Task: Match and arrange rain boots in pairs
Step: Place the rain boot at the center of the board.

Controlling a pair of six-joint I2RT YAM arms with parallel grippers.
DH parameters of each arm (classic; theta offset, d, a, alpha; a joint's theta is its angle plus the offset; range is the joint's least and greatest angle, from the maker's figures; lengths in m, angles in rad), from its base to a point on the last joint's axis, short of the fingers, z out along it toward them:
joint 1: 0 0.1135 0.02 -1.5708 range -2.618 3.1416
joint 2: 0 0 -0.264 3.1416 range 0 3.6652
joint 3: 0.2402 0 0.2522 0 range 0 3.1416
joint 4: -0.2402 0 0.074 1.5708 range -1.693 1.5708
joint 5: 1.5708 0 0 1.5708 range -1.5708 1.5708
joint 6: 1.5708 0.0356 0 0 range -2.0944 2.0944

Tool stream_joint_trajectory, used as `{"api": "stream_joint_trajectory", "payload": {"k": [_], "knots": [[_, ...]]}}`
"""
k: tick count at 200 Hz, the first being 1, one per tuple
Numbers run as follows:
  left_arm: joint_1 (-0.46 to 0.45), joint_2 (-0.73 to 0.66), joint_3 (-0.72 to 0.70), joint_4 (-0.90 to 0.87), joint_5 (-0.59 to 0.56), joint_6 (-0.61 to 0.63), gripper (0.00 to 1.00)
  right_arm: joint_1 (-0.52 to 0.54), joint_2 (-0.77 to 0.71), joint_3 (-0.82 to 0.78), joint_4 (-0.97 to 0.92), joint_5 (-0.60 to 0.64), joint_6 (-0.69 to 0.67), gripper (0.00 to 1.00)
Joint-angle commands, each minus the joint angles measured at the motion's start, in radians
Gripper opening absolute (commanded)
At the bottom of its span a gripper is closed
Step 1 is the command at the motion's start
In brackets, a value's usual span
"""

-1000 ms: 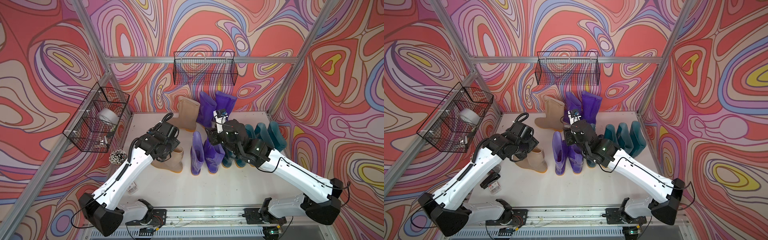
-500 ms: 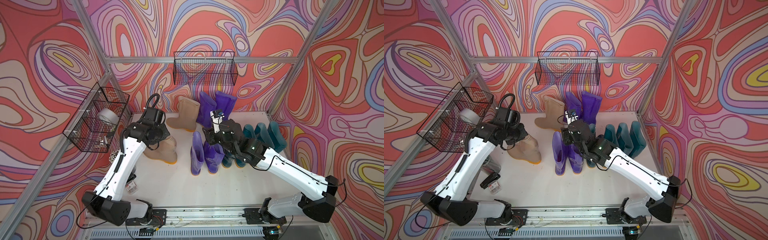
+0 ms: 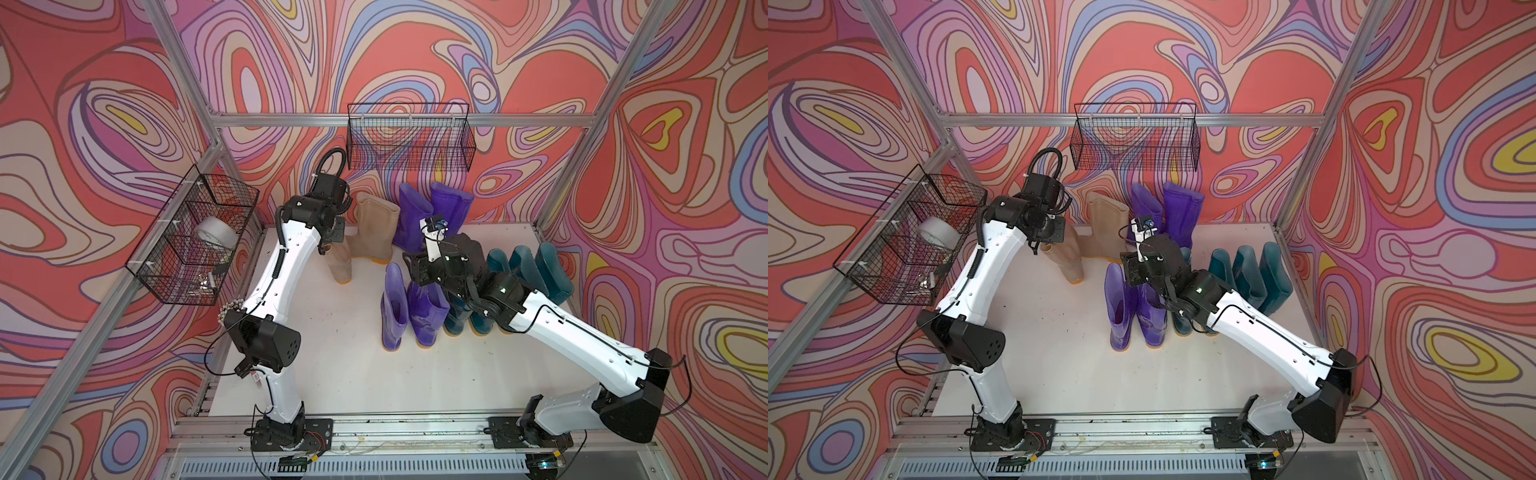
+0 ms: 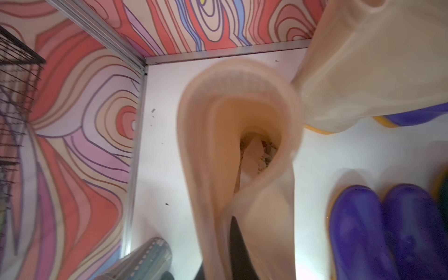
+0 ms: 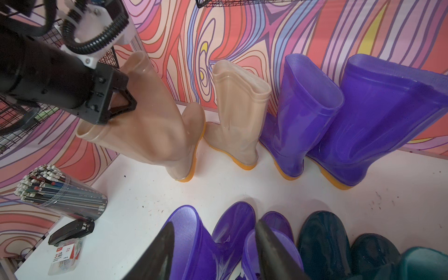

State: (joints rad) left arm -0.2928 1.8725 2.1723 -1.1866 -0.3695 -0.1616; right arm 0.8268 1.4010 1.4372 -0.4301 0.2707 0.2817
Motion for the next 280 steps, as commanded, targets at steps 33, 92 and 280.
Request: {"api": "stream_joint_trajectory", "payload": {"k": [33,92,280], "knots": [[0.065,-0.046,-0.061,0.317,-0.164,0.306,0.0,-0.053,-0.008,0.001,-0.024,-0.044,0.027,0.55],[0.112,-0.034,-0.21,0.547,-0.099,0.571,0.0,-0.059,-0.006,-0.039,-0.017,-0.061,0.048,0.54],[0.195,-0.054,-0.275,0.574,-0.026,0.53,0.8,-0.093,0.075,0.038,-0.094,-0.077,0.022,0.54]]}}
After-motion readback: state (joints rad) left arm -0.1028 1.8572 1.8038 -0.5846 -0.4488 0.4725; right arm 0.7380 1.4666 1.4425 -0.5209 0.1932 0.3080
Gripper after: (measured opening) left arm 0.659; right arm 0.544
